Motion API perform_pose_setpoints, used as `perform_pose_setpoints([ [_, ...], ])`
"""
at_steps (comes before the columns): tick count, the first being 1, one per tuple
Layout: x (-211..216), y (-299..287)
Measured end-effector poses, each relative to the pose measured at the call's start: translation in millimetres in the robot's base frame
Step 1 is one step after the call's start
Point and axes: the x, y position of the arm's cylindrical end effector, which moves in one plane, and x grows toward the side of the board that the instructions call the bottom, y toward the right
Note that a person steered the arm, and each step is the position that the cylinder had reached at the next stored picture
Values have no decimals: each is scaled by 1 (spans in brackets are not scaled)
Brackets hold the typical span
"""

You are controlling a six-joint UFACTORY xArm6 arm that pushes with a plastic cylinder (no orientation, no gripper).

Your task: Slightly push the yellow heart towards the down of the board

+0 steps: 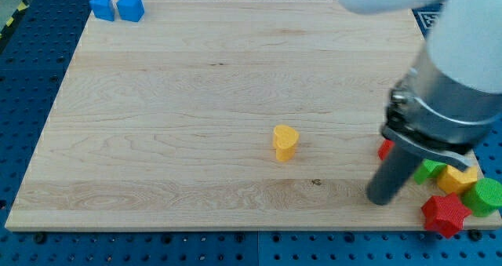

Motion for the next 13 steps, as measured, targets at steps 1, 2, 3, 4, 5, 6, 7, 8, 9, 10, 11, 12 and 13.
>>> perform_pose_setpoints([
  [1, -19, -43],
  [2, -27, -84],
  [3, -27, -115],
  [4, -27, -140],
  [5, -34, -163],
  [6, -84, -179],
  [7, -135, -188],
  [8, -158, -188],
  [9, -158, -189],
  [10, -138, -189],
  [11, -104, -187],
  [12, -94, -166],
  [13, -101, -141],
])
